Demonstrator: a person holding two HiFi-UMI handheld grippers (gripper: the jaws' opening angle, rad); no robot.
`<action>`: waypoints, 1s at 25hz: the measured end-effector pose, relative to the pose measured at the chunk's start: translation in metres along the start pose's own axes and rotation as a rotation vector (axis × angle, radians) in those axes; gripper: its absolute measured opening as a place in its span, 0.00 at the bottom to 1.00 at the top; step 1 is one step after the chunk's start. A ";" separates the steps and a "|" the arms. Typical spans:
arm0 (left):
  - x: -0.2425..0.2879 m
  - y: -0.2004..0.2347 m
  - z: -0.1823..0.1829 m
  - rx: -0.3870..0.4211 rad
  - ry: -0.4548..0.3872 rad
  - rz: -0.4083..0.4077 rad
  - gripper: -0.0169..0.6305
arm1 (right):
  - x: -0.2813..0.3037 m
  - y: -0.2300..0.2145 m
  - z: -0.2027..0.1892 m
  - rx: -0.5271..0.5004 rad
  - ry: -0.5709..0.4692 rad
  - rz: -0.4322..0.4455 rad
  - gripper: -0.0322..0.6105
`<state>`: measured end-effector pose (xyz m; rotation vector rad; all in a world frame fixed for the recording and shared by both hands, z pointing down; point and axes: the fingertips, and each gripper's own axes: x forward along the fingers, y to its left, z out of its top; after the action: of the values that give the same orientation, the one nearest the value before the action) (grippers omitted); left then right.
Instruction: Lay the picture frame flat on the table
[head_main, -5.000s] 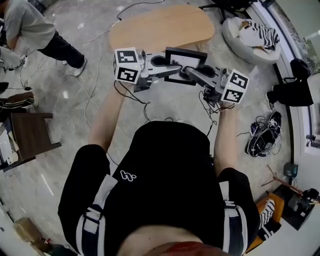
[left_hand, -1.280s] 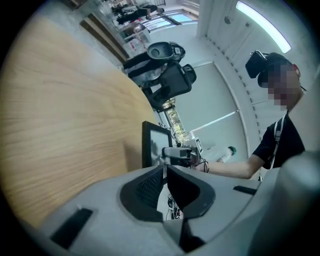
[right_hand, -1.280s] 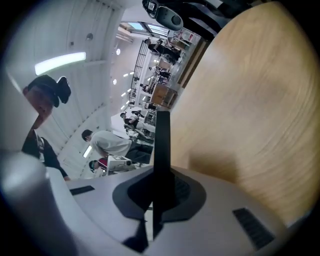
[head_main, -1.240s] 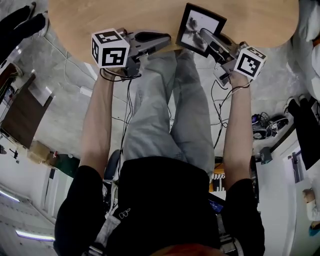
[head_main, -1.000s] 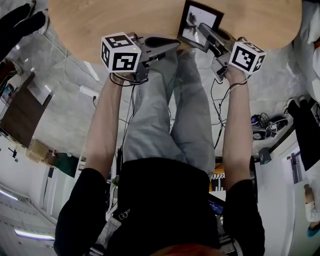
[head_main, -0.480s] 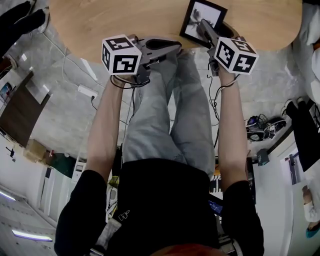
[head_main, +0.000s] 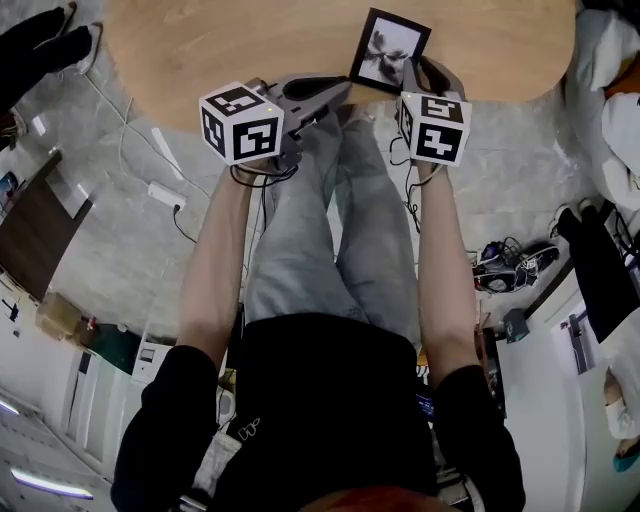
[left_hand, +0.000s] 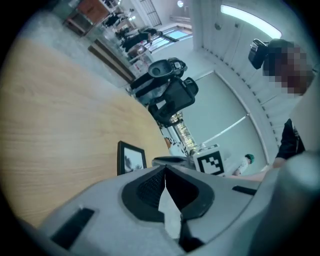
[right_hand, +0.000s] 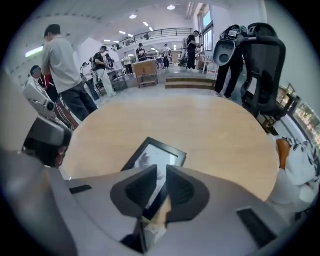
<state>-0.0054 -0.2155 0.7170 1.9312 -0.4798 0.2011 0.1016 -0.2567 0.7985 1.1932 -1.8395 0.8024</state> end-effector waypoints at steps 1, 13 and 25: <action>0.000 -0.008 0.010 0.021 -0.032 0.038 0.04 | -0.015 0.002 0.004 0.025 -0.029 0.018 0.12; -0.014 -0.201 0.199 0.422 -0.341 0.324 0.04 | -0.237 -0.027 0.185 0.157 -0.539 0.153 0.07; -0.096 -0.417 0.313 0.653 -0.711 0.466 0.04 | -0.479 -0.044 0.332 0.087 -0.991 0.106 0.07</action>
<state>0.0572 -0.3390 0.2049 2.4781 -1.4888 -0.0579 0.1722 -0.3397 0.2238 1.7428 -2.6779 0.3350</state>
